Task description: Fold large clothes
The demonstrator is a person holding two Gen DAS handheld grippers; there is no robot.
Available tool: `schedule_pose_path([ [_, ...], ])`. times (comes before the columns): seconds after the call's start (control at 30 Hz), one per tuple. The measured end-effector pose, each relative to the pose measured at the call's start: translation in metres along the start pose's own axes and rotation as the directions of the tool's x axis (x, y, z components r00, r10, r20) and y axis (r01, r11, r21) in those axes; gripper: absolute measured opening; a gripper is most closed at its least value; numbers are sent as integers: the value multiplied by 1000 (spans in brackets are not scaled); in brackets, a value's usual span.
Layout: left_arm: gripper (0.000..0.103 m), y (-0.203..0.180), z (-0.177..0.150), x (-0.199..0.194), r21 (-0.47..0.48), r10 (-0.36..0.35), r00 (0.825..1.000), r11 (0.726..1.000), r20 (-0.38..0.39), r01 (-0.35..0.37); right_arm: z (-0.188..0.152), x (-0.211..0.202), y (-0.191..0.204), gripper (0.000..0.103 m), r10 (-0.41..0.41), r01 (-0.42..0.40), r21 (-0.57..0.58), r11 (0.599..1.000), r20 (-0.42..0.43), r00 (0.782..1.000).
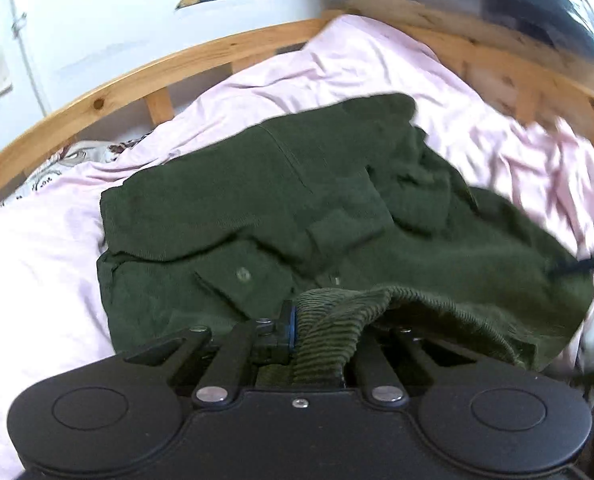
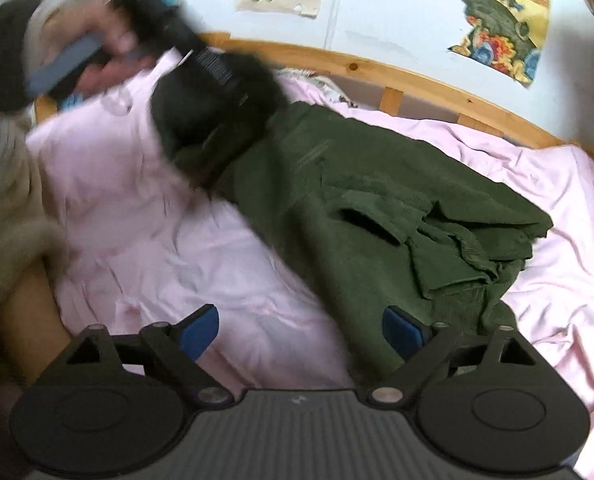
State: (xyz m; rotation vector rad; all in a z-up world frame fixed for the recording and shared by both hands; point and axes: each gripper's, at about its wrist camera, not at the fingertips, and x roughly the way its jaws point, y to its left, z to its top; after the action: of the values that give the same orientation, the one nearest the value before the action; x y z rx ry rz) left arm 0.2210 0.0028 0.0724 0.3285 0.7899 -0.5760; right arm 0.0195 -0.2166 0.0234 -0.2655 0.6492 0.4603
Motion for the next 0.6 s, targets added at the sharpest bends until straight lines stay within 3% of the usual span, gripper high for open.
schedule_pose_path([
  [0.13,4,15,23,8,-50,-17,1000,999,3,17,-7,12,3,92,-151,145,-102,984,-51,987],
  [0.23,4,18,30,5,-44,-18,1000,999,14,19,-12,25,-12,81,-250,239,-105,965,-105,963],
  [0.33,4,20,28,1,-41,-12,1000,999,14,12,-20,36,-32,66,-301,283,-116,952,-188,935],
  [0.37,4,21,25,-1,-42,-11,1000,999,13,11,-22,38,-37,52,-307,288,-116,951,-216,927],
  [0.4,4,22,22,-3,-41,-9,1000,999,11,9,-26,40,-44,32,-316,298,-108,948,-245,916],
  [0.43,4,23,18,-6,-41,-7,1000,999,11,8,-29,42,-52,24,-321,306,-98,947,-272,907],
  [0.5,4,25,6,-11,-47,-3,1000,999,8,3,-35,41,-64,13,-304,296,-74,952,-284,909],
  [0.6,5,24,-21,-21,-65,-14,1000,998,-3,14,-34,25,-61,10,-303,288,-96,953,-240,922],
])
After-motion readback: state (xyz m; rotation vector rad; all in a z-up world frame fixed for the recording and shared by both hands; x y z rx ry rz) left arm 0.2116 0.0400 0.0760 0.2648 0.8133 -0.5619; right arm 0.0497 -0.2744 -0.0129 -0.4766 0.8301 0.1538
